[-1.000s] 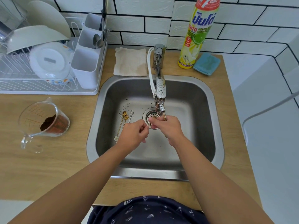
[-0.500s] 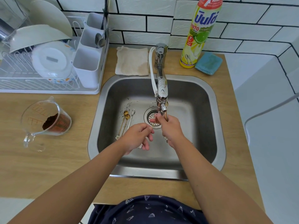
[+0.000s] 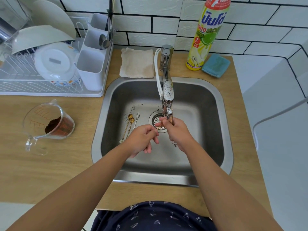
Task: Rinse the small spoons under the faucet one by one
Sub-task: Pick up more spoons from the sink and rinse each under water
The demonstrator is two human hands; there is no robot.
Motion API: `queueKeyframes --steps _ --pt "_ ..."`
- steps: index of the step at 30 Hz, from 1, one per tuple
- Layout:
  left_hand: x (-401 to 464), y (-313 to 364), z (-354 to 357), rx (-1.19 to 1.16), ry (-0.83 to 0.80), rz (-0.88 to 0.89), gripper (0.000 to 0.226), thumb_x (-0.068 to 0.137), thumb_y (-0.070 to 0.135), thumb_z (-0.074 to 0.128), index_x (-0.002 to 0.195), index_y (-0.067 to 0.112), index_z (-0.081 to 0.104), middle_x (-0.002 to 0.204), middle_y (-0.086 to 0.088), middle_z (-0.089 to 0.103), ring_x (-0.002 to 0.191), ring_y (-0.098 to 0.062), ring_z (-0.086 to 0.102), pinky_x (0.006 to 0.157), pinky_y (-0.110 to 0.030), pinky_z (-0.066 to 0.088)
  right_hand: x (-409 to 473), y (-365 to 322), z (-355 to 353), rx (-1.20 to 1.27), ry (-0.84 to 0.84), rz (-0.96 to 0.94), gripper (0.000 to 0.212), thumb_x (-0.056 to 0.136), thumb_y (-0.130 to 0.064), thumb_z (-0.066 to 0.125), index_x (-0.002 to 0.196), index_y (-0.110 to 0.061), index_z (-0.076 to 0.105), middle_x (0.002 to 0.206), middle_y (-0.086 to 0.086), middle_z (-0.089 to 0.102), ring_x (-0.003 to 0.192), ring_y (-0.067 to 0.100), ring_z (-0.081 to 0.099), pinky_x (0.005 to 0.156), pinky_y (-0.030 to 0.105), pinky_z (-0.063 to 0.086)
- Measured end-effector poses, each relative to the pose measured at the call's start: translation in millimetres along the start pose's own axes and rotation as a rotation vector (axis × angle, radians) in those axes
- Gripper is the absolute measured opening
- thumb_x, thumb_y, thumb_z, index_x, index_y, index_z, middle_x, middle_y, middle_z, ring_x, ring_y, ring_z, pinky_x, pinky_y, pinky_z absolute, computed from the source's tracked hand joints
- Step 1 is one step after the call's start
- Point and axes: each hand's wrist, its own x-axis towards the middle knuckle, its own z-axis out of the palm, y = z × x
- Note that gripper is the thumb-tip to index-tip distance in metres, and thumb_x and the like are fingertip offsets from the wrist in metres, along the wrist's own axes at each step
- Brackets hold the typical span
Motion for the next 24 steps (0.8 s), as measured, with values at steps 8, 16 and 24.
queueKeyframes --steps 8,16,24 --pt "-1 3 -2 -0.062 0.018 -0.033 0.018 0.101 0.019 0.052 0.099 0.006 0.063 0.080 -0.008 0.075 0.036 -0.016 0.049 0.036 -0.021 0.037 5 2 6 0.085 0.031 0.046 0.015 0.100 -0.030 0.065 0.092 -0.021 0.074 0.080 -0.011 0.079 0.042 -0.006 0.052 0.051 0.018 0.037" --pt "-3 5 -3 -0.249 0.018 -0.155 0.036 0.103 0.035 0.043 0.100 0.005 0.064 0.076 -0.012 0.069 0.034 -0.014 0.031 0.041 -0.023 0.020 1 5 8 0.144 -0.035 0.041 0.019 0.103 -0.026 0.059 0.110 -0.016 0.073 0.084 -0.011 0.078 0.043 0.003 0.038 0.041 0.020 0.029" --pt "-1 -2 -2 -0.030 0.079 -0.017 0.019 0.101 0.029 0.054 0.095 0.016 0.067 0.089 -0.002 0.077 0.044 -0.013 0.049 0.038 -0.020 0.035 -3 4 8 0.184 0.047 0.056 0.024 0.084 -0.027 0.084 0.099 -0.011 0.074 0.069 -0.006 0.059 0.047 0.000 0.046 0.042 0.012 0.034"
